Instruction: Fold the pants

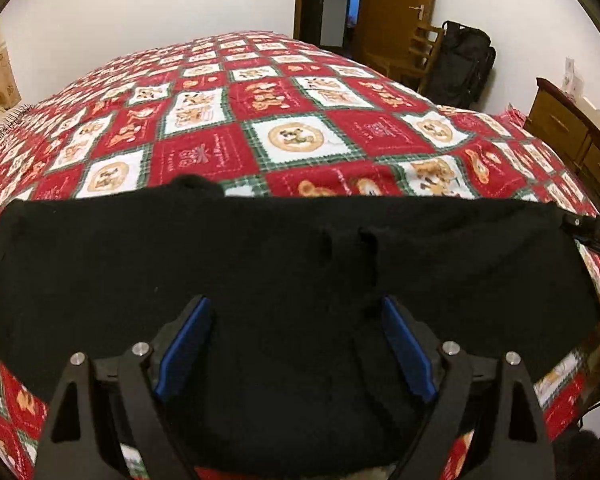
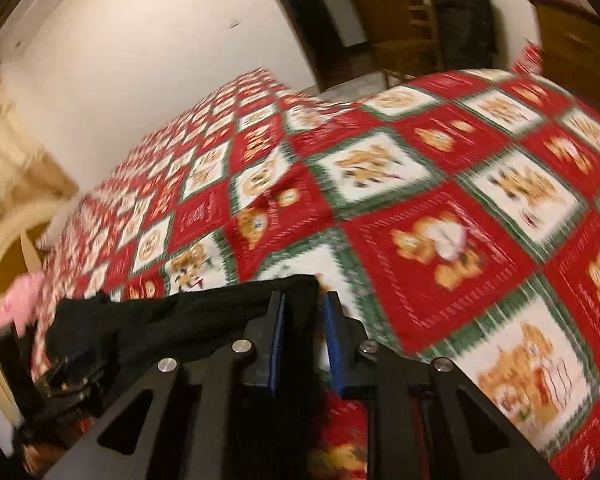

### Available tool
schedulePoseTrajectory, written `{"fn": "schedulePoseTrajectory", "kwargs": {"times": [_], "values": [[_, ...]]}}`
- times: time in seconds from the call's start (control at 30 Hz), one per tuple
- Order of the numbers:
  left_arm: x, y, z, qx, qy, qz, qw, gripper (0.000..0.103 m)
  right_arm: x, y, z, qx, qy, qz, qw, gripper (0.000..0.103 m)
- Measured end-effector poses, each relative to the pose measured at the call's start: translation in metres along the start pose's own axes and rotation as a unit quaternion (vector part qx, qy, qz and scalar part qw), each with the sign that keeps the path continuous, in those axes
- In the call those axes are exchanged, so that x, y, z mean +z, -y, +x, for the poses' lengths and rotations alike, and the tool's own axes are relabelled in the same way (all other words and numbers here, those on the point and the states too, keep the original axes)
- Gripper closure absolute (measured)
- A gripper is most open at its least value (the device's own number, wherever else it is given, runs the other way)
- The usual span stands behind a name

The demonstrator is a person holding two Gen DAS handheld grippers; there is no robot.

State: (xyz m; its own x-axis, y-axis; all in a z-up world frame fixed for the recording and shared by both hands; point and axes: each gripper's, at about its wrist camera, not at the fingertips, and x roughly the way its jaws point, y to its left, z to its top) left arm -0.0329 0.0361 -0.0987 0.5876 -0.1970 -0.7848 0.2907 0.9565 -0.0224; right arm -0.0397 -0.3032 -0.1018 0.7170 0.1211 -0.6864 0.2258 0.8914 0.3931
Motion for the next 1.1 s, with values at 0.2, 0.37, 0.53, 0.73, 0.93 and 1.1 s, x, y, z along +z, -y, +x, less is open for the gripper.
{"fn": "schedulePoseTrajectory", "kwargs": {"times": [0.2,0.37,0.53,0.73,0.93,1.1], "values": [[0.010,-0.008,-0.020,0.048,0.024,-0.001,0.9986,0.014,0.003,-0.002,-0.046,-0.037,0.062,-0.032,0.997,0.085],[0.031,-0.028,-0.033,0.059,0.055,-0.028,0.9963,0.014,-0.007,-0.060,-0.059,0.054,0.054,-0.160,0.984,0.085],[0.039,0.007,-0.025,0.027,0.067,0.020,0.9972,0.014,-0.059,-0.123,-0.016,0.122,-0.033,-0.253,0.959,0.085],[0.034,0.033,0.019,0.068,0.042,0.097,0.9920,0.016,-0.110,-0.145,0.015,0.157,-0.099,-0.304,0.934,0.079],[0.057,0.005,0.028,0.057,0.044,0.042,0.9965,0.015,-0.115,-0.148,-0.002,0.194,-0.120,-0.328,0.917,0.077],[0.064,-0.026,-0.006,0.057,0.074,-0.013,0.9956,0.017,-0.058,-0.122,-0.027,0.187,-0.032,-0.256,0.948,0.077]]}}
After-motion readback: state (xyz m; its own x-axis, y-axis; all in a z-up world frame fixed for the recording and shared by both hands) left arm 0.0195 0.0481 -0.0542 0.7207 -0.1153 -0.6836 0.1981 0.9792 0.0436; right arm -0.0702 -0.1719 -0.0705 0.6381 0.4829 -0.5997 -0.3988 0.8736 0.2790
